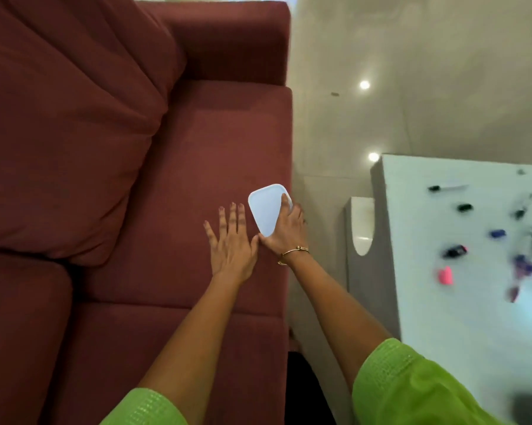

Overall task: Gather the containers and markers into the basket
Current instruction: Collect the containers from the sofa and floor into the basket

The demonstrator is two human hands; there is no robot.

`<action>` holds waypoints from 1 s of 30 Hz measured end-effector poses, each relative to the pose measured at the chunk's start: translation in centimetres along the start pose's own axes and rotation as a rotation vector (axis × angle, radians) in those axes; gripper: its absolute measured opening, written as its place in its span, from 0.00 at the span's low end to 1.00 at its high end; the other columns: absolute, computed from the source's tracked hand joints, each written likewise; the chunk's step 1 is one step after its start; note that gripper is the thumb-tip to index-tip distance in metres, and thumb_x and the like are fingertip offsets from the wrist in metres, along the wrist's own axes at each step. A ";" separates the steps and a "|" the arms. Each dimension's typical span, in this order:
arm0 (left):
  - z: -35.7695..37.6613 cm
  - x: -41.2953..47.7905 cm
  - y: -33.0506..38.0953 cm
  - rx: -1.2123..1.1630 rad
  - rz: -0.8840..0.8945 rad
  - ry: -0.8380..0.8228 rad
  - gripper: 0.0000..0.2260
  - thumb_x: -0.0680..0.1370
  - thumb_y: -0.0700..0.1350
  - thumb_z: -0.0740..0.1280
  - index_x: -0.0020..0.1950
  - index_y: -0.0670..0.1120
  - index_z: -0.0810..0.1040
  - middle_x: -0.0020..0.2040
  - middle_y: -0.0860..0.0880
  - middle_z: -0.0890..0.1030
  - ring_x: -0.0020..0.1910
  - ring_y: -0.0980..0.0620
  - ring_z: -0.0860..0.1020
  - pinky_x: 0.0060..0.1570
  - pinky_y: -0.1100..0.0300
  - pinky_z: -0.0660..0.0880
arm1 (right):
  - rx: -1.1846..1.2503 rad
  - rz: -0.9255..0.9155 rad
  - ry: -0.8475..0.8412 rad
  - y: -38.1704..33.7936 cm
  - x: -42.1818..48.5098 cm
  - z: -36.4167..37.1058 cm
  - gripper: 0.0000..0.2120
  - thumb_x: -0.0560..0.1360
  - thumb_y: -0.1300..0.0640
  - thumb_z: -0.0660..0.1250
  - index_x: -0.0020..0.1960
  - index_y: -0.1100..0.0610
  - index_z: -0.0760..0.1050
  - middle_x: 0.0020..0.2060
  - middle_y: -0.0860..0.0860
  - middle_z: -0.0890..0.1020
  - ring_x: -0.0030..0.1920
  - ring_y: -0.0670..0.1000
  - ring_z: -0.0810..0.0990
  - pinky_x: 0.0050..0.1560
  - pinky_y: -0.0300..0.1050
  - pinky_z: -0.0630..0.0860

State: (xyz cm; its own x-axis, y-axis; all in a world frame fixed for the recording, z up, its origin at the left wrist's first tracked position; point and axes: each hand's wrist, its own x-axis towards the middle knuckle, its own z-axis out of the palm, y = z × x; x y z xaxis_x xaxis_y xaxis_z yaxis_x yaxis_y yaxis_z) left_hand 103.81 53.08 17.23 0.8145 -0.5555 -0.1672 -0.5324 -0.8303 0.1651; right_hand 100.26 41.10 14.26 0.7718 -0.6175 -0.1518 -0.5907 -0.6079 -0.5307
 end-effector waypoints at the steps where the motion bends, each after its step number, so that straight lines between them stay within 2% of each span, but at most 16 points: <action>1: 0.3 -2.2 1.7 -0.010 0.029 -0.011 0.31 0.79 0.55 0.52 0.76 0.45 0.42 0.78 0.48 0.46 0.76 0.46 0.42 0.72 0.40 0.40 | -0.011 0.027 0.008 1.7 -2.6 -1.2 0.52 0.59 0.44 0.74 0.73 0.60 0.49 0.66 0.63 0.63 0.64 0.63 0.64 0.62 0.56 0.67; 6: 2.6 -11.6 10.3 -0.016 0.183 -0.085 0.30 0.80 0.53 0.53 0.76 0.46 0.41 0.78 0.48 0.47 0.76 0.46 0.42 0.72 0.39 0.40 | -0.049 0.162 0.055 11.1 -14.5 -6.6 0.51 0.59 0.37 0.71 0.71 0.59 0.52 0.66 0.61 0.65 0.64 0.61 0.66 0.63 0.55 0.67; 9: 4.2 -16.0 15.7 -0.024 0.267 -0.138 0.30 0.80 0.54 0.52 0.76 0.46 0.41 0.78 0.47 0.45 0.76 0.46 0.42 0.72 0.39 0.39 | -0.066 0.215 0.114 17.2 -20.1 -9.9 0.49 0.57 0.38 0.72 0.69 0.59 0.57 0.61 0.60 0.71 0.59 0.61 0.71 0.59 0.54 0.72; 11: 5.7 -18.7 19.6 -0.036 0.326 -0.156 0.30 0.80 0.54 0.51 0.76 0.46 0.40 0.78 0.46 0.44 0.76 0.46 0.42 0.72 0.40 0.38 | -0.063 0.269 0.142 21.4 -23.5 -12.1 0.48 0.55 0.41 0.73 0.68 0.59 0.58 0.59 0.59 0.71 0.57 0.61 0.72 0.57 0.53 0.72; 18: 11.5 -30.2 32.1 -0.037 0.482 -0.224 0.30 0.80 0.55 0.51 0.75 0.46 0.39 0.78 0.46 0.43 0.76 0.46 0.41 0.71 0.40 0.37 | -0.078 0.437 0.193 35.6 -35.3 -19.4 0.47 0.56 0.51 0.75 0.69 0.60 0.57 0.64 0.61 0.66 0.63 0.62 0.67 0.64 0.55 0.65; 23: 14.5 -38.1 41.3 -0.071 0.534 -0.226 0.29 0.81 0.55 0.51 0.76 0.46 0.40 0.78 0.46 0.44 0.76 0.46 0.41 0.71 0.41 0.37 | -0.150 0.512 0.107 45.3 -43.8 -24.2 0.50 0.59 0.48 0.75 0.72 0.59 0.52 0.69 0.64 0.61 0.68 0.65 0.62 0.68 0.58 0.60; 30: 18.8 -45.3 48.7 -0.029 0.489 -0.221 0.31 0.77 0.53 0.61 0.75 0.44 0.53 0.76 0.43 0.59 0.75 0.43 0.57 0.70 0.36 0.52 | -0.172 0.496 0.011 54.7 -52.2 -24.9 0.46 0.62 0.48 0.73 0.72 0.58 0.53 0.69 0.66 0.59 0.67 0.66 0.61 0.68 0.60 0.60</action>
State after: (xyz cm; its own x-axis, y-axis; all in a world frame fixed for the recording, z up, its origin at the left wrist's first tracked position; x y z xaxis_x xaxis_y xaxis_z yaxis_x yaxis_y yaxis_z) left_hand 36.65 36.93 14.63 0.4032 -0.8761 -0.2644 -0.8283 -0.4722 0.3014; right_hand 21.77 27.64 13.93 0.3877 -0.8565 -0.3407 -0.9153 -0.3140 -0.2522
